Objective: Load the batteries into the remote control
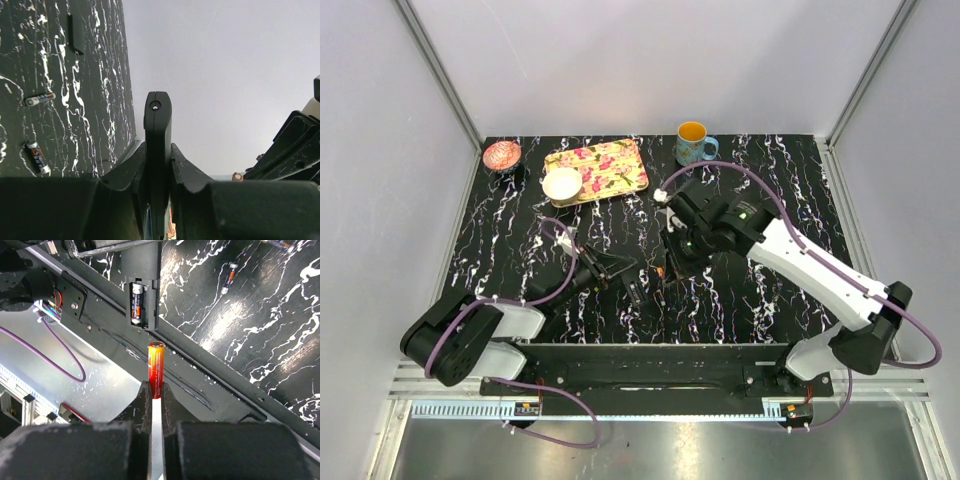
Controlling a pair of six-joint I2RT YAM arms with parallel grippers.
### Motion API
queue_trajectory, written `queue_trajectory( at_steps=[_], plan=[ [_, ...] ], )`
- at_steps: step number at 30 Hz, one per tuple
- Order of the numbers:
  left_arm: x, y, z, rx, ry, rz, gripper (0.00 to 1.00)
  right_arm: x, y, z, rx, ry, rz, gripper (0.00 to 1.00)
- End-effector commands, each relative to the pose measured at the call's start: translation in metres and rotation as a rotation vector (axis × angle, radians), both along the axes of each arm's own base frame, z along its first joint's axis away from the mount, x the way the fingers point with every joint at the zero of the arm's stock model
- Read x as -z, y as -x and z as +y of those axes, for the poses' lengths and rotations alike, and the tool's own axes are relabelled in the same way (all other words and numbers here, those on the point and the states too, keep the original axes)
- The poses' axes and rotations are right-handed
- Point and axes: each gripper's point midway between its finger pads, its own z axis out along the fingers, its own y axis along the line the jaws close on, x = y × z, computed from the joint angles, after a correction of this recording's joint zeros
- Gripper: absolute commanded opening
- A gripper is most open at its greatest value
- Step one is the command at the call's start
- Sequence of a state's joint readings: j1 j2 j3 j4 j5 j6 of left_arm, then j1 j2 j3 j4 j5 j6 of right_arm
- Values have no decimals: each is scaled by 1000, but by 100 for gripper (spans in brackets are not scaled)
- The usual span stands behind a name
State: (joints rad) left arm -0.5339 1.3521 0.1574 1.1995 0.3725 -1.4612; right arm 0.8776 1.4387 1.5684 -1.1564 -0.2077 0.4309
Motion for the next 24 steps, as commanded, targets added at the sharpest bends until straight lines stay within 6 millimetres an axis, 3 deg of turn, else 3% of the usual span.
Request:
queue_trajectory(
  at_steps=[1,13,24],
  plan=[
    [-96,3,-1,-29,221,-311,0,-10,17,18,-59,-22,54,0],
    [-98,4,-5,-39,177,-332,0,11,30,40,-137,19,160,0],
    [-100,6,-4,-70,133,-354,0,23,20,45,-136,96,178,0]
  ],
)
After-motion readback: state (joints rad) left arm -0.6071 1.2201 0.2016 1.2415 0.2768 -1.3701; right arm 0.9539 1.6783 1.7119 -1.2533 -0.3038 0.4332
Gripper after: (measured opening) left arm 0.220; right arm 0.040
